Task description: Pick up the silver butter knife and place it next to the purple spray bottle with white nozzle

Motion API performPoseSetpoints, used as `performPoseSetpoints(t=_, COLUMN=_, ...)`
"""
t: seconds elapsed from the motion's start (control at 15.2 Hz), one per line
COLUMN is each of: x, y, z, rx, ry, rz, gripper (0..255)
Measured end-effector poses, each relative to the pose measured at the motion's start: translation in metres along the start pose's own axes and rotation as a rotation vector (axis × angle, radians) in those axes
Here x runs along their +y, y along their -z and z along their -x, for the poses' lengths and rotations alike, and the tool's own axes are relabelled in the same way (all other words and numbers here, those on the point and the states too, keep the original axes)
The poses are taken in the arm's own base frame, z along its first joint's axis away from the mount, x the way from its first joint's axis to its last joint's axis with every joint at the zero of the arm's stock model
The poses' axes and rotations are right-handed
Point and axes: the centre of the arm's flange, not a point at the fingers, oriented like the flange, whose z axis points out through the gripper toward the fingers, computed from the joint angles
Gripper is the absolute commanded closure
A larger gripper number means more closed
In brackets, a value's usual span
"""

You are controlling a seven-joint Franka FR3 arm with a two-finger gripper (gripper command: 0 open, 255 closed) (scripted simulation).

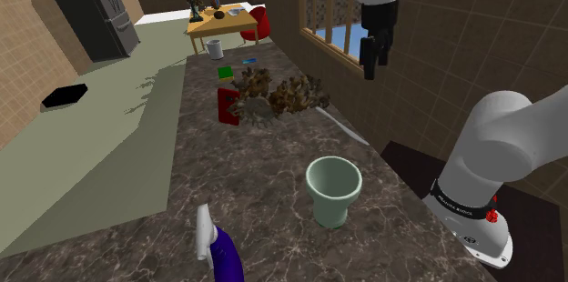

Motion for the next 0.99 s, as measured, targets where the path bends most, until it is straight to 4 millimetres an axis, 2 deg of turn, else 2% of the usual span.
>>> performPoseSetpoints(t=0.07, x=0.000, y=0.000, z=0.000, rx=0.000, ry=0.000, rz=0.000, gripper=0)
performPoseSetpoints(t=0.2, x=0.001, y=-0.013, z=-0.006, rx=0.008, ry=-0.025, rz=-0.003, gripper=0)
performPoseSetpoints(t=0.99, x=0.031, y=-0.144, z=-0.077, rx=0.096, ry=-0.272, rz=-0.034, gripper=0)
